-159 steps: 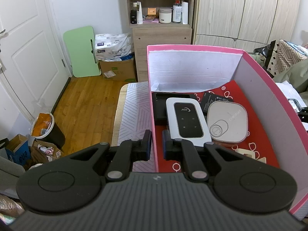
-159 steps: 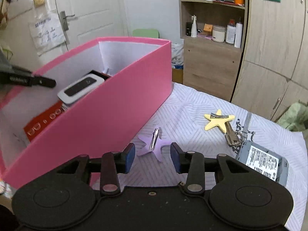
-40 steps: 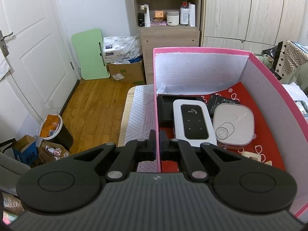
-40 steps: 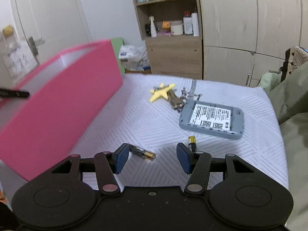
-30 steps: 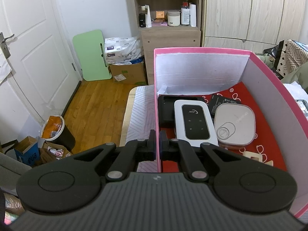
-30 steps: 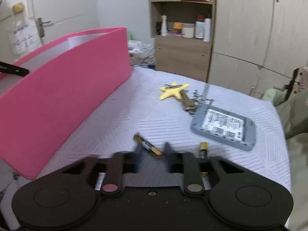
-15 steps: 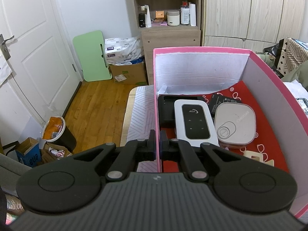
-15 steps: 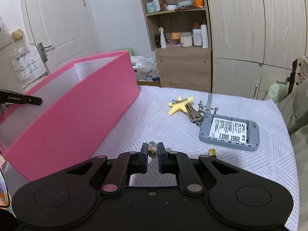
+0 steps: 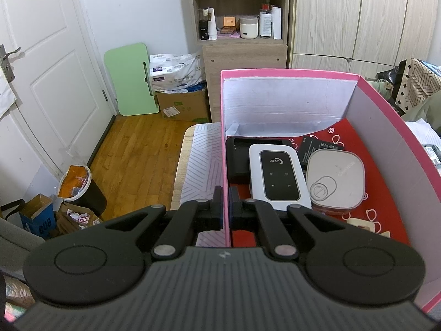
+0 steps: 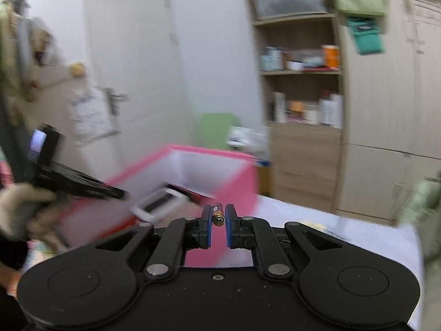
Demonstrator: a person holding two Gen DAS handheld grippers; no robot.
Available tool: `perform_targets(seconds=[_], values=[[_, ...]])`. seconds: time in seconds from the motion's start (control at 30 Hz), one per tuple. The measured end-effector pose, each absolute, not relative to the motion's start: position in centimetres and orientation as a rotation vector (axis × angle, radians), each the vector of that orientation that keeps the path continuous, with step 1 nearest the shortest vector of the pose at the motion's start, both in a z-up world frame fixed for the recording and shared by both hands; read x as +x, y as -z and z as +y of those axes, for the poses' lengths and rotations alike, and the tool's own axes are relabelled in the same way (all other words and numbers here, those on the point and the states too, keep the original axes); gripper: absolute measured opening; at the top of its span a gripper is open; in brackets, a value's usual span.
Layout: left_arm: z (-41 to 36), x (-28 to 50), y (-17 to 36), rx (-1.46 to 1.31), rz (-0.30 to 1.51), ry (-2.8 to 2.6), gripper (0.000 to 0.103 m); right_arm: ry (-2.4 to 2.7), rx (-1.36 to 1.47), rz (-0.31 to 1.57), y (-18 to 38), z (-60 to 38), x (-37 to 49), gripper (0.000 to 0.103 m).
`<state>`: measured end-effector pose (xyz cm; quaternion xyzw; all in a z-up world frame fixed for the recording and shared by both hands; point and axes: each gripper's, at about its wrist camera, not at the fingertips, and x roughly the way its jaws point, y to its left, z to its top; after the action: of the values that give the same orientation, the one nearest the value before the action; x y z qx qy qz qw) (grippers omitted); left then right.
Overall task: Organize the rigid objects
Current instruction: 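Carry the battery into the pink box and release it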
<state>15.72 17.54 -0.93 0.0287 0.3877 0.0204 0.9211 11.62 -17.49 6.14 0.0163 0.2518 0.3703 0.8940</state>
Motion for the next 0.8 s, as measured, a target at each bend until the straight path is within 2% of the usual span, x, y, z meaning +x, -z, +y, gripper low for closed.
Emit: perform_targets(seconds=[0.13, 0.3, 0.53, 0.6, 0.8], values=[[17.6, 15.8, 0.9, 0.051, 0.793, -0.033, 0.004, -0.874, -0.019, 0.561, -6.4, -14.1, 12.5, 0.012], [17.6, 16.0, 0.9, 0.035, 0.793, -0.02, 0.004, -0.876, -0.233, 0.575, -6.2, -10.3, 13.3, 0.012], [17.8, 16.0, 1.1, 0.029, 0.789, -0.02, 0.004, -0.898, -0.406, 0.731, -3.7, -7.1, 14.3, 0.012], [17.8, 16.0, 1.1, 0.036, 0.79, -0.024, 0.004, -0.896, -0.424, 0.727, -3.5, -6.9, 14.3, 0.012], [18.1, 15.8, 1.2, 0.023, 0.792, -0.025, 0.004, -0.891, -0.297, 0.724, -4.8, -8.9, 14.7, 0.021]])
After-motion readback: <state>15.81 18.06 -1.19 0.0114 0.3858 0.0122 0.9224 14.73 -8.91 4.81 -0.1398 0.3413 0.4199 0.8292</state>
